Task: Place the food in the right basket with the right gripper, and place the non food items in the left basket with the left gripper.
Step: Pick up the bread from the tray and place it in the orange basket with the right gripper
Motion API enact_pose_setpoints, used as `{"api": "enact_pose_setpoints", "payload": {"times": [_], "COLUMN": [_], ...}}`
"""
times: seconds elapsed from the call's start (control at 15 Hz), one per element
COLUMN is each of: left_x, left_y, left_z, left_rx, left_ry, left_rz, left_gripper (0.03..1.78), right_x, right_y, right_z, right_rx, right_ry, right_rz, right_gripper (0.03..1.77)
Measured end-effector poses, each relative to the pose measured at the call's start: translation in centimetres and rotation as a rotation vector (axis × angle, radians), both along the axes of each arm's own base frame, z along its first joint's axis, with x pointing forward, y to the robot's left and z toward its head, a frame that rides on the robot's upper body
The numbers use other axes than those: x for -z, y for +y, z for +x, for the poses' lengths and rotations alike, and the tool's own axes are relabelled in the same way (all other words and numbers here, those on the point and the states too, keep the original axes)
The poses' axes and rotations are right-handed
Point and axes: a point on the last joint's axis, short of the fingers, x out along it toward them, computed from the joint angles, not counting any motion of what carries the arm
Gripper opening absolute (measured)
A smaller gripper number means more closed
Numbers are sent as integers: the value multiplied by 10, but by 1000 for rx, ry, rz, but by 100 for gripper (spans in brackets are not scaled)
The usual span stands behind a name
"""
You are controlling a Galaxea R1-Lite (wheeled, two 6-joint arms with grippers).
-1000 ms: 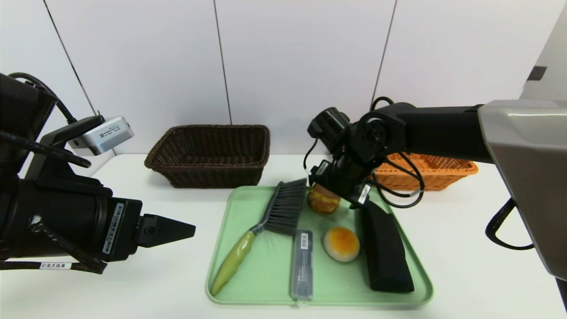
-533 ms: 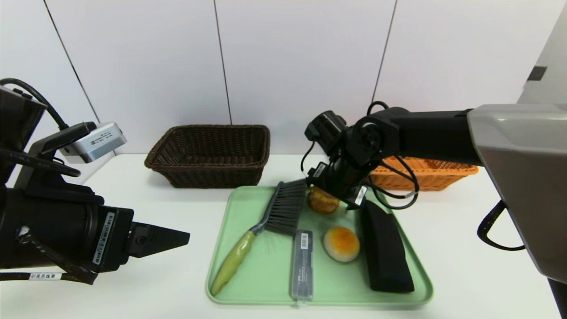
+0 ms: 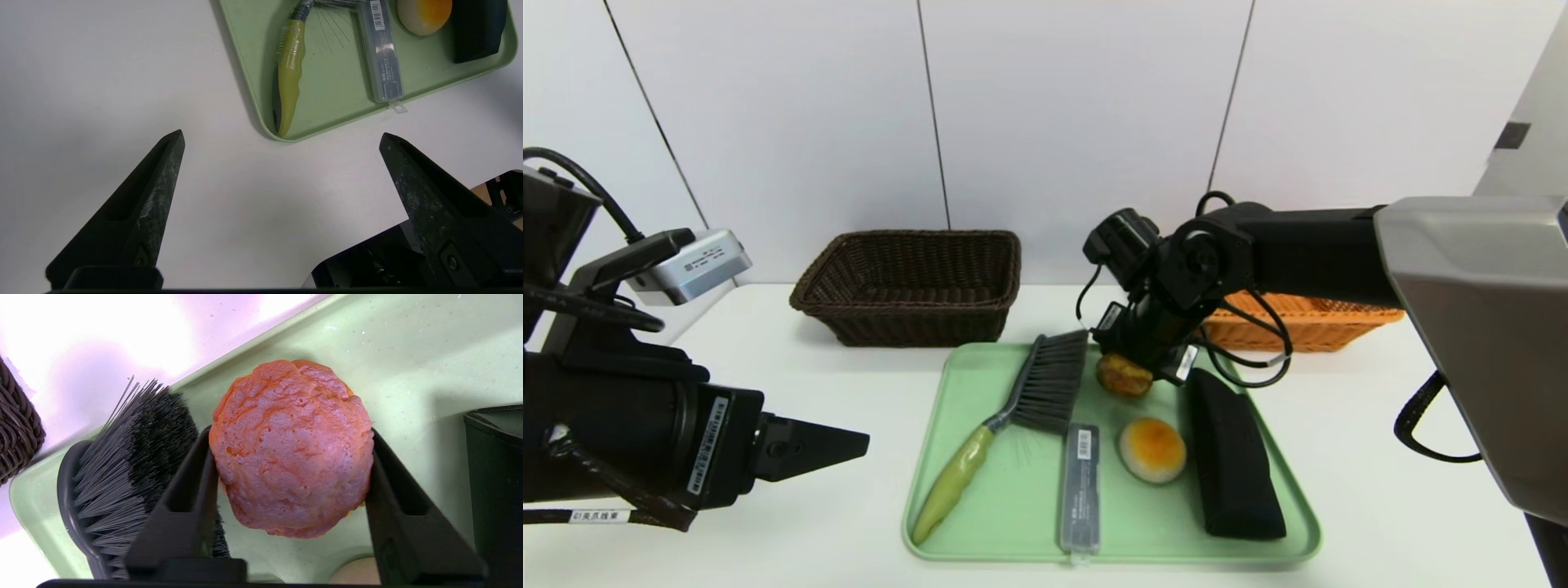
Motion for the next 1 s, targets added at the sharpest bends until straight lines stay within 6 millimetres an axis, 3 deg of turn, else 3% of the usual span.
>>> {"api": "enact_pose_setpoints", "payload": {"times": [0.27,0.47,0.6,0.73,1.0], "left_x": [2,5,7,7,6], "left_y": [2,5,8,9,11], "left_z": [-3,-9,-13,-15,-18], "left_rx": [-1,-2,-2,-3,-4], "left_ry": [3,10,12,7,4], "left_rz": [0,3,4,1,-1], "left_gripper": [169,169,169,169,169], "right_x": [-7,-35,-62,-74,-80], "right_y": [-1,-5,-13,-24,-33], "right_z": [-3,-15,-28,-39,-43], "right_rx": [-2,-28,-63,-80,-69], "right_ry": [-9,-44,-64,-10,-6], "right_rz": [9,56,128,155,162], "right_gripper": [86,83,55,54,53]}}
